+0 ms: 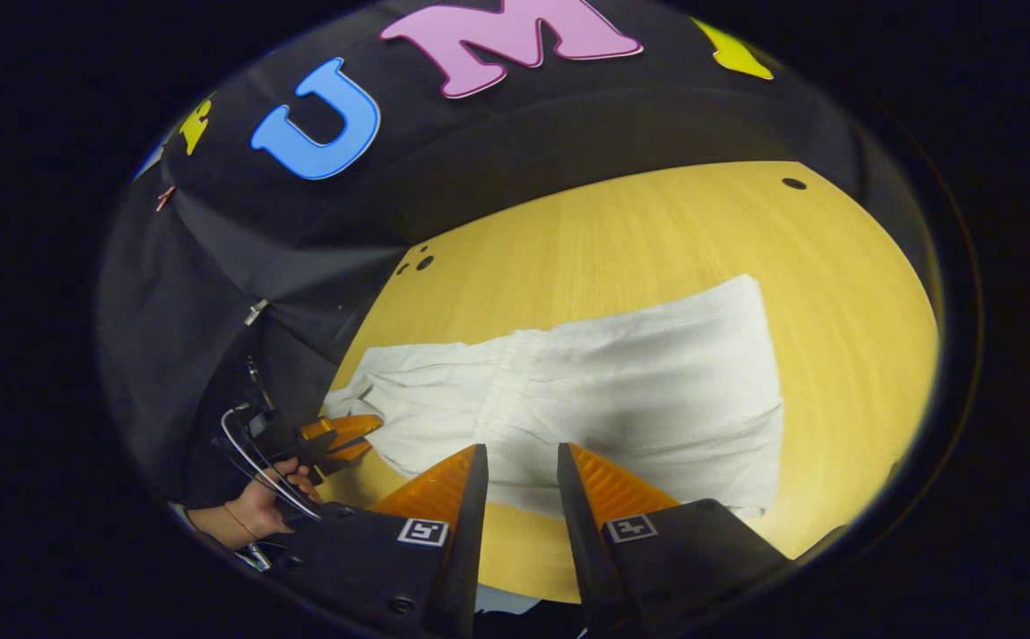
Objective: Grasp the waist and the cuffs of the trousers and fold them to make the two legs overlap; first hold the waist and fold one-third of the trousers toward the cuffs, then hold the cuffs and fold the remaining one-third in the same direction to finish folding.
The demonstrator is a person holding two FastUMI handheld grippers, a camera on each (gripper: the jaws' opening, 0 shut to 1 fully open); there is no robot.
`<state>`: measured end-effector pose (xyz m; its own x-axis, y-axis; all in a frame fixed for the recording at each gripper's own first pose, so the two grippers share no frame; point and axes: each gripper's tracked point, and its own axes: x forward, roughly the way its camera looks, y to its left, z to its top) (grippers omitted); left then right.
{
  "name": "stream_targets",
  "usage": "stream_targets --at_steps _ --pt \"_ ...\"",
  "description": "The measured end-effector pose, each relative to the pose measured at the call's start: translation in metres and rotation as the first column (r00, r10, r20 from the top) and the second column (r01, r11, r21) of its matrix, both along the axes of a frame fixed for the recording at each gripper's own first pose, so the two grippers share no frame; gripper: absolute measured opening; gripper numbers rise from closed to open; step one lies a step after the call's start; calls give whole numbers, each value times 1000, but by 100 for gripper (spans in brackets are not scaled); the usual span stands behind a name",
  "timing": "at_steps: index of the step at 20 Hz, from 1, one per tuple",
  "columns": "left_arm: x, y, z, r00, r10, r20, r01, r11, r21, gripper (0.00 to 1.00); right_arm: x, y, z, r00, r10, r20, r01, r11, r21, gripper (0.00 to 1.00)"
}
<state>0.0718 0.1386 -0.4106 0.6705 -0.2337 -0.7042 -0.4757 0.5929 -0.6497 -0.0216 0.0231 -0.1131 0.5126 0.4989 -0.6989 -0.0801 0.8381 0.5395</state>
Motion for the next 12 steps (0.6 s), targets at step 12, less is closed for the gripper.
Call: stream_targets --at_steps 12 --pt "16 -37 90 967 -169 190 118 961 251 8 -43 -133 -33 976 -205 -75 197 975 -104 49"
